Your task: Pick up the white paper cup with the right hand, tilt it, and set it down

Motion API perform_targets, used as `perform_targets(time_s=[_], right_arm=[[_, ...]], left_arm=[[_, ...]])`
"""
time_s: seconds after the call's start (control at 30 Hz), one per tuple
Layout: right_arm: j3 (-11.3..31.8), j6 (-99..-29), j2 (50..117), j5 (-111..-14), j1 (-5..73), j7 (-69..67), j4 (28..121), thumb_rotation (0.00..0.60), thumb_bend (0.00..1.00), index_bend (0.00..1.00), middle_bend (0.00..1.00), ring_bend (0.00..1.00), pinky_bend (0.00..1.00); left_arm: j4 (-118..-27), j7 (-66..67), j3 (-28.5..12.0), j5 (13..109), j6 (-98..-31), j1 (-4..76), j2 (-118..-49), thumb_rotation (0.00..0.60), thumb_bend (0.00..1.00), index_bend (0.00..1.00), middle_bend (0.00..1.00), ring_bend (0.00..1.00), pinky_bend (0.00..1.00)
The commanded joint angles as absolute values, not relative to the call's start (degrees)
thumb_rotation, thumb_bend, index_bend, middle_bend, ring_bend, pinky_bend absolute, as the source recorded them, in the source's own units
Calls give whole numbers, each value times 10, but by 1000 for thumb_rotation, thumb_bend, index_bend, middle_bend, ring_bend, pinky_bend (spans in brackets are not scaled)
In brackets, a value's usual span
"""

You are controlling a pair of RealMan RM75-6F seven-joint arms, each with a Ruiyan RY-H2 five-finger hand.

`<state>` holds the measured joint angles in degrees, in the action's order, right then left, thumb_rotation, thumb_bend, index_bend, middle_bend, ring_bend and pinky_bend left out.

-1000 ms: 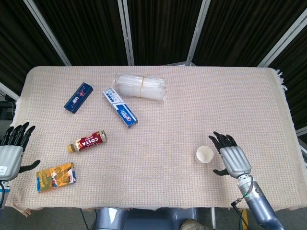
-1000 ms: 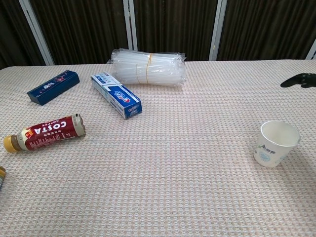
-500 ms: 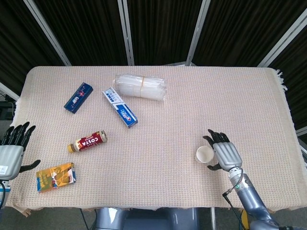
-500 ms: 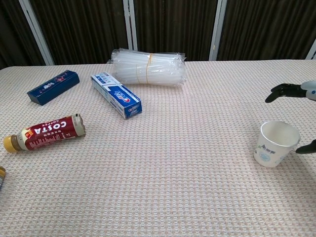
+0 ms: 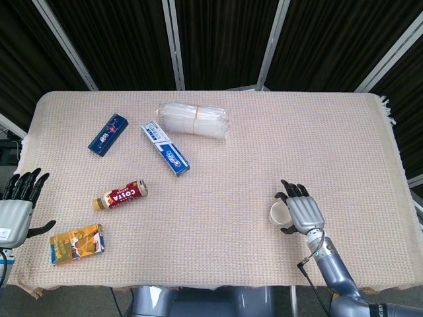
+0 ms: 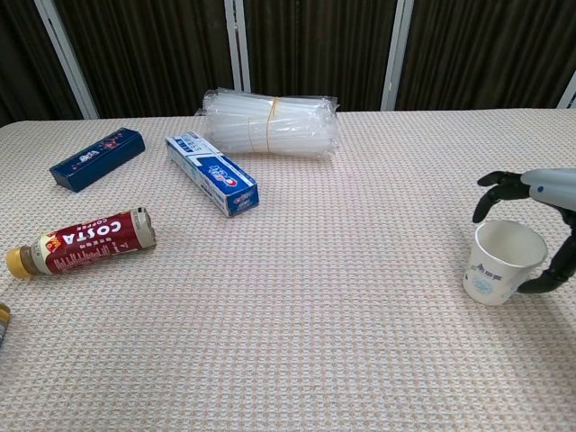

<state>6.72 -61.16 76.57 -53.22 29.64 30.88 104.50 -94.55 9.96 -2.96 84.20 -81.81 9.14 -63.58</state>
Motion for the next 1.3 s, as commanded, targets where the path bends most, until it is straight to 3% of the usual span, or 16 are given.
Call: perform_targets(time_s=[0.03, 0.47, 0.67, 0.93, 1.3], right_arm=[[67, -616, 770, -533, 298, 309, 1043, 600, 175, 348, 0, 0, 0], [74, -635, 789, -542, 301, 293, 1039, 600, 187, 432, 37, 0, 0], [99, -632, 799, -533, 307, 257, 1045, 600, 188, 443, 53, 0, 0], [134, -599, 814, -465, 333, 230, 1023, 600, 188, 444, 52, 0, 0], [147, -563, 816, -388, 365, 231, 969, 600, 189, 446, 53, 0, 0]], left_arm=[[-946, 100, -30, 842, -818, 91, -636, 600, 0, 0, 0, 0, 0], [-946, 101, -30, 841, -819, 91, -636, 600, 0, 0, 0, 0, 0], [-946, 102, -30, 841, -819, 91, -636, 600, 0, 0, 0, 0, 0], [-947, 104, -31, 839, -819, 91, -637, 600, 0, 0, 0, 0, 0], [-949, 107, -32, 836, -817, 93, -637, 600, 0, 0, 0, 0, 0]])
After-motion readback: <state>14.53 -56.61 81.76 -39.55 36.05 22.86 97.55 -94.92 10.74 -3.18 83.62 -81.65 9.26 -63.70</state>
